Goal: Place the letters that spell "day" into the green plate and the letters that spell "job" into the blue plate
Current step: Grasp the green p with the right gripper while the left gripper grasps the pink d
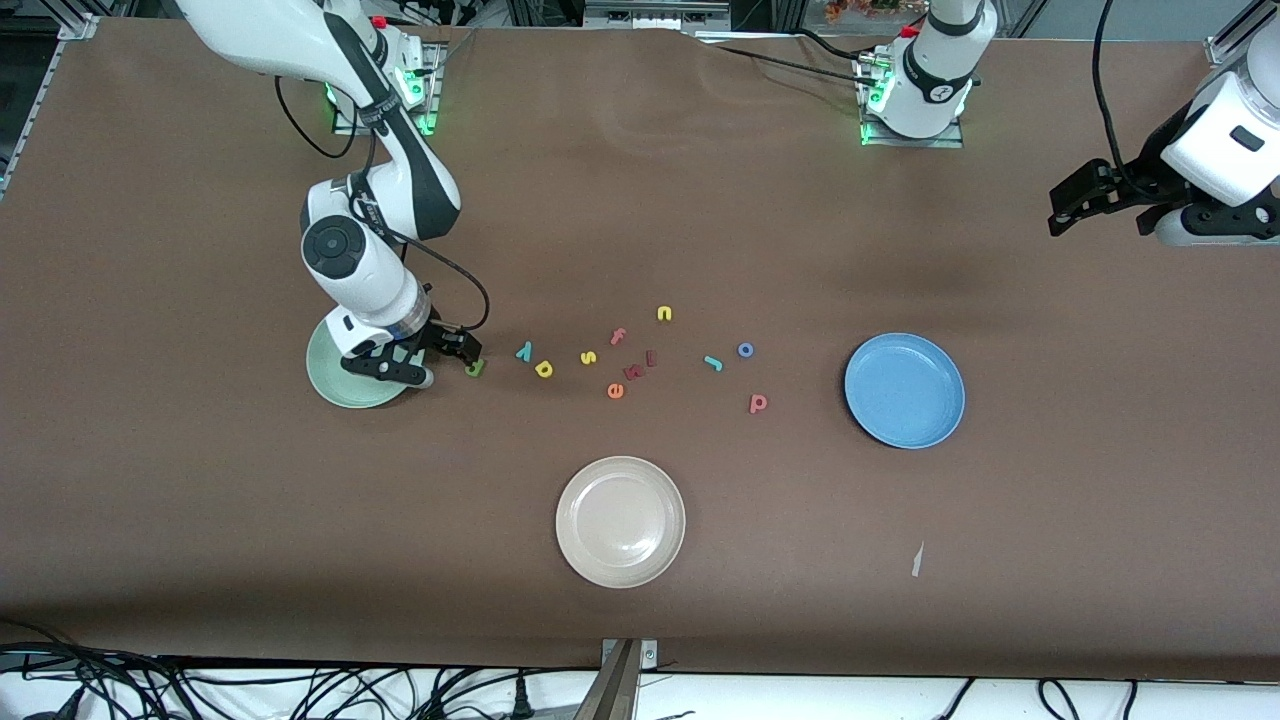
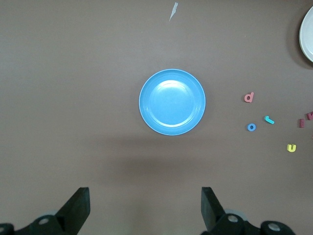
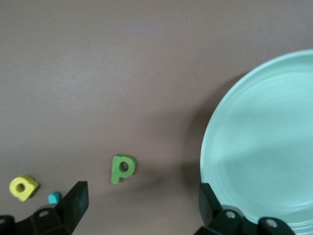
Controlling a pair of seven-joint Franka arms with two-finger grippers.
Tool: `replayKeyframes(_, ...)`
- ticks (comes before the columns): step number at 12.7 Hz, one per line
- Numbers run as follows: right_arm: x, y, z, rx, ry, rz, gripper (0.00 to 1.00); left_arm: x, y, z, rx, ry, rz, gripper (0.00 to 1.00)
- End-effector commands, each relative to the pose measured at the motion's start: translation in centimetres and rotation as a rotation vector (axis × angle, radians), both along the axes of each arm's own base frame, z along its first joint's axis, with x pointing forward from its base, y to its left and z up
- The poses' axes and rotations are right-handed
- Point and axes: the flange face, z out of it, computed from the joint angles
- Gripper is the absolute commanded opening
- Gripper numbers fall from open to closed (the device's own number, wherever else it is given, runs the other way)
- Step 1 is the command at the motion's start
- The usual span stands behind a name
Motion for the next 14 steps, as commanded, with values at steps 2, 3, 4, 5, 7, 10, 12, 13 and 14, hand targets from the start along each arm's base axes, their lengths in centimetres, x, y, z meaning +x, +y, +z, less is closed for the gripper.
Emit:
replayKeyframes(2, -1.1, 3.5, -2.2, 0.023, -0.02, -0.104, 1.0, 0.1, -0.4, 0.5, -0.009, 0.01, -0.012, 1.0)
replayKeyframes(3, -1.2, 4.1, -2.6, 0.021, -0.019, -0.102, 1.0, 0.2, -0.4, 0.1, -0.01, 0.018, -0.012, 1.0)
replayKeyframes(4, -1.1, 4.3, -3.2, 0.024, -0.027, -0.1, 1.0, 0.8, -0.4, -0.9, -0.012, 0.037, -0.018, 1.0)
replayKeyframes(5, -1.2, 4.5, -3.6, 0.026, -0.036, -0.096, 1.0, 1.2, -0.5, -1.7, -0.021, 0.052, -0.012, 1.0)
replayKeyframes(7, -1.2, 4.3, -3.7, 0.024, -0.037, -0.091, 1.0, 2.3, -2.3, -4.2, -0.026, 0.098, -0.056, 1.0)
replayKeyframes(10, -0.8, 3.4, -4.4, 0.004, -0.041, -0.074, 1.0, 5.0, -7.4, -13.2, -0.027, 0.245, -0.129, 1.0)
replayKeyframes(12, -1.0, 3.5, -5.1, 0.003, -0.041, -0.07, 0.94, 7.0, -11.9, -17.6, -0.027, 0.267, -0.196, 1.0)
replayKeyframes(13, -1.0, 3.6, -5.4, 0.004, -0.046, -0.068, 0.94, 7.9, -14.4, -19.6, -0.035, 0.258, -0.228, 1.0)
replayKeyframes(14, -1.1, 3.8, -5.5, 0.003, -0.045, -0.065, 0.9, 9.1, -15.9, -21.1, -0.05, 0.228, -0.245, 1.0)
